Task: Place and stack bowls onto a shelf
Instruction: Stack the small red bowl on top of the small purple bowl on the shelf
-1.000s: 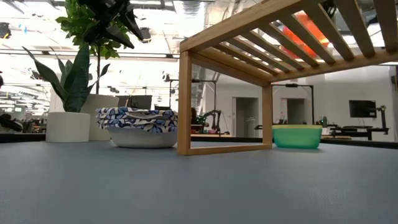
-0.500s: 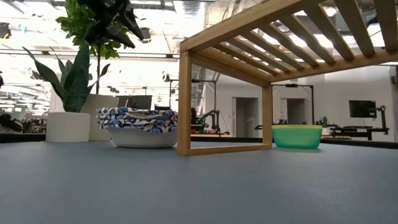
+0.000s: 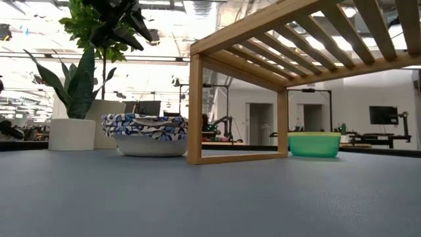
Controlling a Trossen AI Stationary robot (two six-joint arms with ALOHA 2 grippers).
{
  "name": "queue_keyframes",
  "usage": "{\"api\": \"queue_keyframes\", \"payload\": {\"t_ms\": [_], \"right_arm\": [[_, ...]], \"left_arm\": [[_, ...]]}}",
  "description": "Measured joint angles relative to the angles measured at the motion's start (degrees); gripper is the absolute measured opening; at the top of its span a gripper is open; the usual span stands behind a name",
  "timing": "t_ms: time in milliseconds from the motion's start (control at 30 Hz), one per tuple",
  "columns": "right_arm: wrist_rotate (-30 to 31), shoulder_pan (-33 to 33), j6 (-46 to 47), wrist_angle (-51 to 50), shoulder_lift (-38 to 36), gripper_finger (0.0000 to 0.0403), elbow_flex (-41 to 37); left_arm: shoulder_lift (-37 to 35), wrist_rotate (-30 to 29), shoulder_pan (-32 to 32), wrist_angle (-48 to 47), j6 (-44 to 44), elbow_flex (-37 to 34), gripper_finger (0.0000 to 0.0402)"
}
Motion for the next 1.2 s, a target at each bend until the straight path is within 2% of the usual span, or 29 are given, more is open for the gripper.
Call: {"api": "queue_keyframes", "payload": {"t_ms": [200,400,1200], "right_arm": [[1.68,5.91,1.69,-4.00,6.02,0.0020,0.00],[1.73,8.43,-0.36,-6.01,11.62,0.0020,-0.02],[-0.20,9.96,-4.42,-7.02,22.52,0.0025,-0.01]], "left_arm": [[0.00,-1.71,-0.01,0.02,2.15,0.00,0.0153],[0.00,-4.22,0.01,0.04,3.02,0.00,0.0153],[-0.01,-6.32,0.05,1.20,4.85,0.00,0.0153]]}}
